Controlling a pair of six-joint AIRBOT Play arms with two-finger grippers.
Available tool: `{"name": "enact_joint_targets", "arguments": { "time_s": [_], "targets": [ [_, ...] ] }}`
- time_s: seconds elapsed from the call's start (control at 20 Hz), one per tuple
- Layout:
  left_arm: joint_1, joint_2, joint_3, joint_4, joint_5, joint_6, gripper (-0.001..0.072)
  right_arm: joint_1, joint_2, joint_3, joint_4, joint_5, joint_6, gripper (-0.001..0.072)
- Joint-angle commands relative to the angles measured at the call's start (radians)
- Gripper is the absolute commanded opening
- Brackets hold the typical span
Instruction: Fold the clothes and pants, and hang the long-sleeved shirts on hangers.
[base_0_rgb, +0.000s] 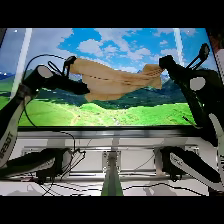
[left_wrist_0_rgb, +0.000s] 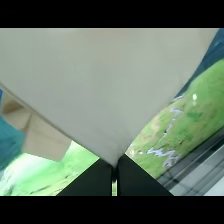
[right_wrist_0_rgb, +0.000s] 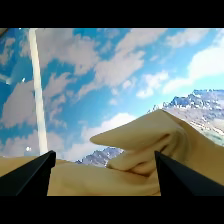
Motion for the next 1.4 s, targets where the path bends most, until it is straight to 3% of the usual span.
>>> {"name": "enact_joint_targets", "arguments": {
  "time_s": [0.0, 0.2, 0.35, 0.45, 0.55, 0.65, 0.8, 0.9, 1.05, 1.25, 1.35],
  "targets": [
    [0.014, 0.154, 0.005, 0.002, -0.012, 0.001, 0.0012, -0.001, 0.0, 0.049, -0.104, 0.016, -0.002, 0.0699],
    [0.094, 0.377, 0.005, 0.003, 0.022, 0.0, 0.0012, -0.008, -0.002, 0.106, -0.29, 0.127, -0.002, 0.0697],
    [0.192, 0.574, 0.005, 0.008, 0.164, 0.001, 0.0011, -0.079, -0.004, 0.108, -0.341, 0.248, -0.054, 0.0686],
    [0.214, 0.675, 0.004, 0.113, 0.219, -0.002, 0.0009, -0.158, -0.016, 0.108, -0.368, 0.345, -0.059, 0.0582],
    [0.213, 0.712, -0.005, 0.262, 0.149, -0.09, 0.0009, -0.214, -0.048, 0.108, -0.35, 0.438, -0.109, 0.0557],
    [0.213, 0.703, -0.035, 0.323, 0.096, -0.15, 0.001, -0.225, -0.101, 0.107, -0.254, 0.575, -0.251, 0.0556],
    [0.212, 0.655, -0.09, 0.314, 0.106, -0.15, 0.001, -0.222, -0.202, 0.076, 0.053, 0.813, -0.541, 0.0555],
    [0.212, 0.609, -0.094, 0.292, 0.108, -0.15, 0.001, -0.203, -0.256, 0.053, 0.152, 0.907, -0.693, 0.0555],
    [0.212, 0.557, -0.094, 0.274, 0.114, -0.15, 0.0011, -0.144, -0.292, 0.04, 0.247, 0.876, -0.703, 0.0557],
    [0.212, 0.523, -0.094, 0.23, 0.114, -0.15, 0.0012, -0.039, -0.292, 0.041, 0.289, 0.785, -0.957, 0.0557],
    [0.212, 0.52, -0.094, 0.23, 0.114, -0.15, 0.0011, 0.008, -0.292, 0.041, 0.254, 0.774, -1.001, 0.0556]
  ]
}}
